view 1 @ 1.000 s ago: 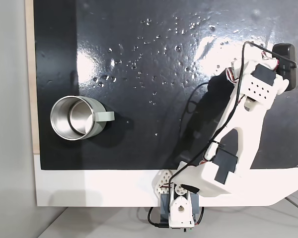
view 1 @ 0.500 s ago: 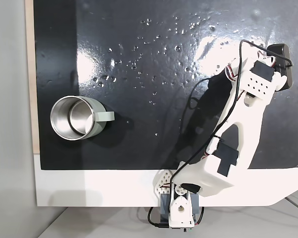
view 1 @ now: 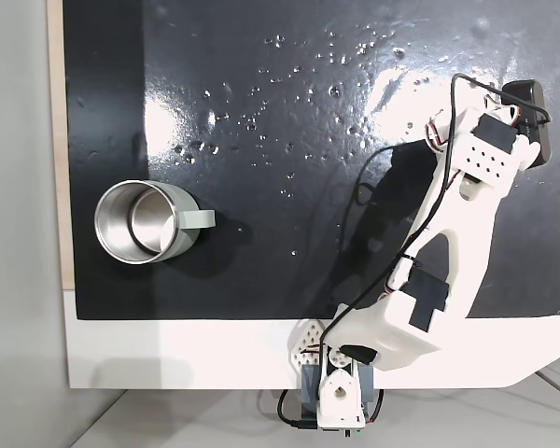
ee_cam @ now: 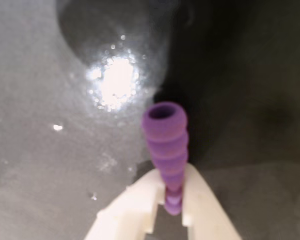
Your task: Grasp a pengrip and put it in the cup.
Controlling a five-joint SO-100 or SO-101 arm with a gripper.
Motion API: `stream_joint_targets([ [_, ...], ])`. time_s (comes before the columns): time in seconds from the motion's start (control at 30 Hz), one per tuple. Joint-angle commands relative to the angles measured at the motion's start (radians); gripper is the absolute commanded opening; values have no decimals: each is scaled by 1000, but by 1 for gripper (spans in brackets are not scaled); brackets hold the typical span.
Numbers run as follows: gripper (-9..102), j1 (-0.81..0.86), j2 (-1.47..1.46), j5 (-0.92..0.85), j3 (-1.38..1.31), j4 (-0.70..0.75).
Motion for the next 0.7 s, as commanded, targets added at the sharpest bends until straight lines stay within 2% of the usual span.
stream_joint_targets([
  [0.0, 0, -2, 72, 26, -52, 43],
  [0.27, 0, -146, 416, 123, 121, 110],
  [0.67, 0, -480, 687, 354, 115, 331],
])
